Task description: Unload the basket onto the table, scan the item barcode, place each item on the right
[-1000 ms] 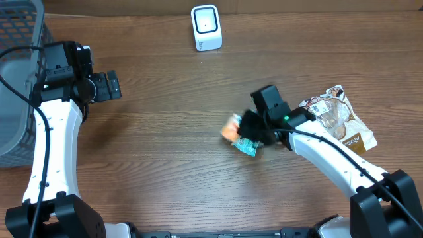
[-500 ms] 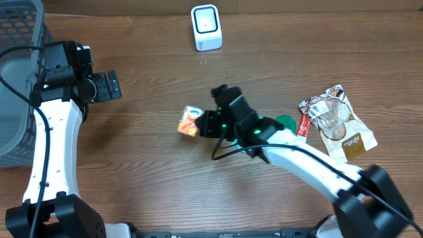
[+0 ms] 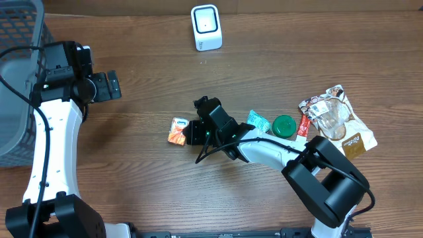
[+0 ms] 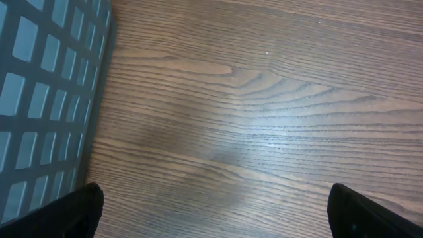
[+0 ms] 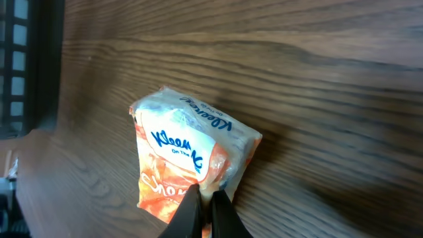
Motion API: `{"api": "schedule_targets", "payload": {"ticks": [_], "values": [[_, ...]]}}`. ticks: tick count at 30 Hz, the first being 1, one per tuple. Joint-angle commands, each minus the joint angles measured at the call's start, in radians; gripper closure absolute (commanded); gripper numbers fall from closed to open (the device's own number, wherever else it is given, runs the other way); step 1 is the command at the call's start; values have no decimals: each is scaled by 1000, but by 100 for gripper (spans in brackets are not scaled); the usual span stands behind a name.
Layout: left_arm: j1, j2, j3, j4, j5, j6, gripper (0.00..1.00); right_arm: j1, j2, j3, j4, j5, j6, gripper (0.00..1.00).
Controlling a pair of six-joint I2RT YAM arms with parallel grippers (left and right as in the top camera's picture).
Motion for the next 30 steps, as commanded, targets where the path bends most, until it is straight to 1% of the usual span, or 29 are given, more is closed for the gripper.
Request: {"api": "schedule_targets", "payload": {"ticks": [1,7,13,16,19,21,23,24,30], "values": [[-2,6,7,1,-3,-10,0,-4,20,17,12,-39,-19,96],[-2,6,7,1,-3,-10,0,-5,21,18,-3,-38,-19,96],[-2,6,7,1,-2,-10,0,-45,21,18,-157,-11,-18,96],[-2,6,7,1,-2,-10,0,-62,21,18,-175,-41,-18,96],[-2,6,7,1,-2,-10,0,-70,20,18,-184,-114,-19,96],[-2,6,7,1,-3,-10,0,-79,19,18,-179,-181,-24,96],[-2,6,7,1,-3,-10,0,-99,11,18,-158,-270,-71,96],[-2,6,7,1,-2,-10,0,-133,-4,18,-123,-397,-125,96],[-2,6,7,1,-3,-10,0,-281,-64,18,-66,-864,-261,96]]}}
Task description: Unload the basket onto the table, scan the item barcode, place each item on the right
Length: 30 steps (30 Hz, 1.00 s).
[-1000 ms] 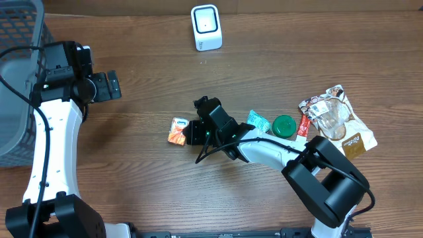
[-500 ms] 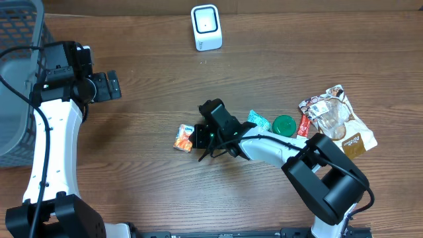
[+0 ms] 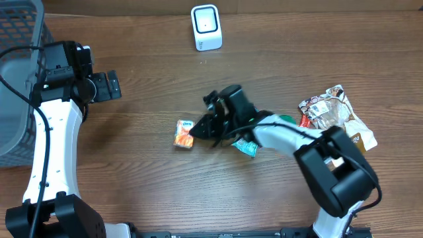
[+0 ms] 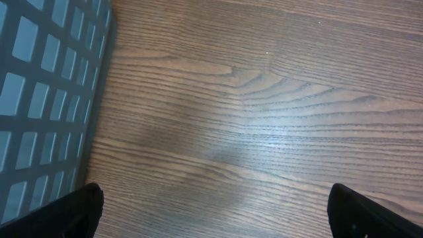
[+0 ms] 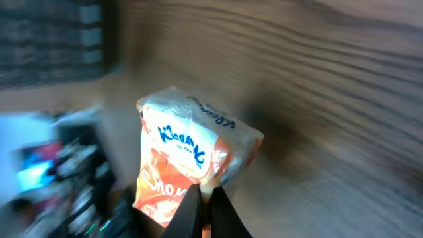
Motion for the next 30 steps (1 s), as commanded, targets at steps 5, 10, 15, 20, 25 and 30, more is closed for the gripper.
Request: {"api": "schedule_targets", "payload": {"ticks": [5,10,15,20,25,30], "values": [[-2,6,7,1,-2,-10,0,-169,-75,6,13,-640,-233,96],[-2,6,7,1,-3,-10,0,-211,-79,6,-35,-806,-365,96],[-2,6,7,1,-2,-10,0,-229,-118,6,-158,-806,-461,96],[-2,6,7,1,-2,-10,0,-280,-275,6,-303,-806,-542,96],[-2,6,7,1,-3,-10,0,-328,-438,6,-357,-806,-549,96],[-2,6,7,1,-3,-10,0,-352,-546,6,-371,-806,-548,96]]}}
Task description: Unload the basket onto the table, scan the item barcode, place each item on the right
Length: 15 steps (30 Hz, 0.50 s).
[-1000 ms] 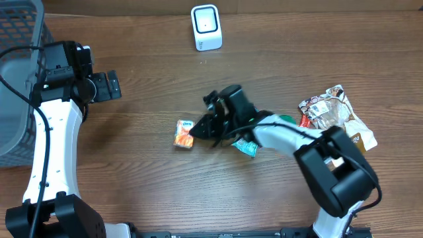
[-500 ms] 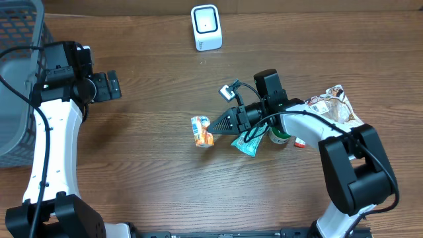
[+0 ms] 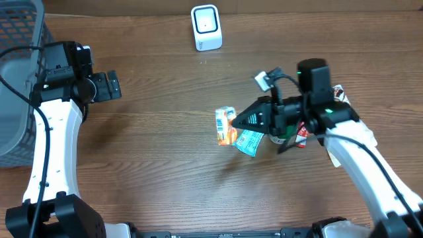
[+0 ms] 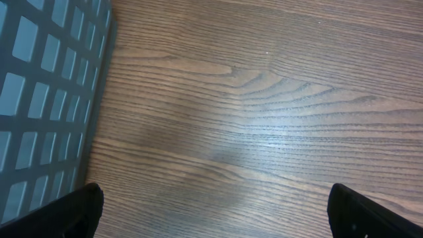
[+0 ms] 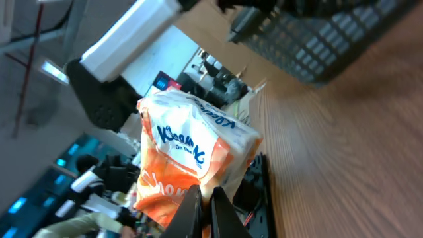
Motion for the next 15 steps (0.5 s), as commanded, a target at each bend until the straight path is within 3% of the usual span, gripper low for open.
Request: {"api": "schedule_targets", "payload": {"ticks": [1,15], "values": [[-2,6,7,1,-2,-10,0,-9,-63,7,-7,-33,-20,96],[-2,6,7,1,-3,-10,0,-9,-84,7,-6,39,-6,96]]}}
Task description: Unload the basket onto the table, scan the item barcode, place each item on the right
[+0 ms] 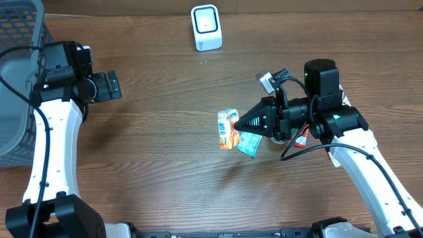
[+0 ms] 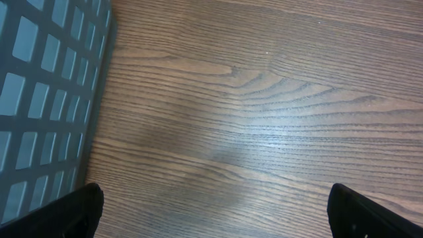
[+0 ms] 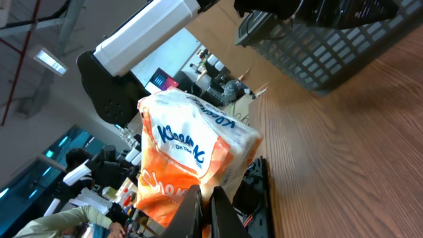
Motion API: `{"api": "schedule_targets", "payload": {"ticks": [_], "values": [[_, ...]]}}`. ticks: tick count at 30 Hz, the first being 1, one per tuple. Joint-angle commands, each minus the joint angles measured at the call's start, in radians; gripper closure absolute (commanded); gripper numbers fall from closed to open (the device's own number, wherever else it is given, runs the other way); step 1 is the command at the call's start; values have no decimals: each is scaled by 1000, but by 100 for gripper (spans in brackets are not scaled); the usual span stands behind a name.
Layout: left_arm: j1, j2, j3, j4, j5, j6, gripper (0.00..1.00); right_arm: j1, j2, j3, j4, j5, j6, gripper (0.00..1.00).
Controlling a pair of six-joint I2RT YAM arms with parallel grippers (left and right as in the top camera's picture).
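Observation:
An orange and white tissue pack (image 1: 228, 129) hangs above the middle of the table, pinched at one edge by my right gripper (image 1: 246, 124), which is shut on it. In the right wrist view the pack (image 3: 188, 162) fills the centre above the fingers (image 3: 221, 211), with blue lettering on white. The white barcode scanner (image 1: 206, 27) stands at the table's far edge, well beyond the pack. My left gripper (image 1: 112, 86) is open at the far left over bare wood; its fingertips (image 2: 82, 205) show at the frame's lower corners.
A grey mesh basket (image 1: 20, 79) stands at the left edge. A teal packet (image 1: 248, 143) lies below the held pack. A green lid, a red stick and crumpled snack bags (image 1: 340, 119) lie at the right, partly hidden by my right arm.
The right gripper with the tissue pack has shifted slightly; the arm has settled a little to the right. The left arm has not moved.
My right gripper was shut on the tissue pack lying on the table left of centre. Then the pack was tilted up off the wood. Then it was held in the air further right, above the teal packet, where it still hangs. The left arm stayed put.

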Motion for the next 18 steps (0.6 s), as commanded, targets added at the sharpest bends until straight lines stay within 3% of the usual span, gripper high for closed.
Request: {"api": "schedule_targets", "payload": {"ticks": [1,6,9,14,18], "values": [[-2,6,7,1,-2,-10,0,-3,-17,6,-4,98,-2,96],[-2,6,7,1,-3,-10,0,26,-11,0,-135,668,-2,96],[-2,6,7,1,-2,-10,0,53,4,-17,-147,888,-2,96],[-2,6,7,1,-3,-10,0,51,31,5,-88,974,72,97],[-2,6,7,1,-3,-10,0,50,66,177,-151,1013,101,97]]}}
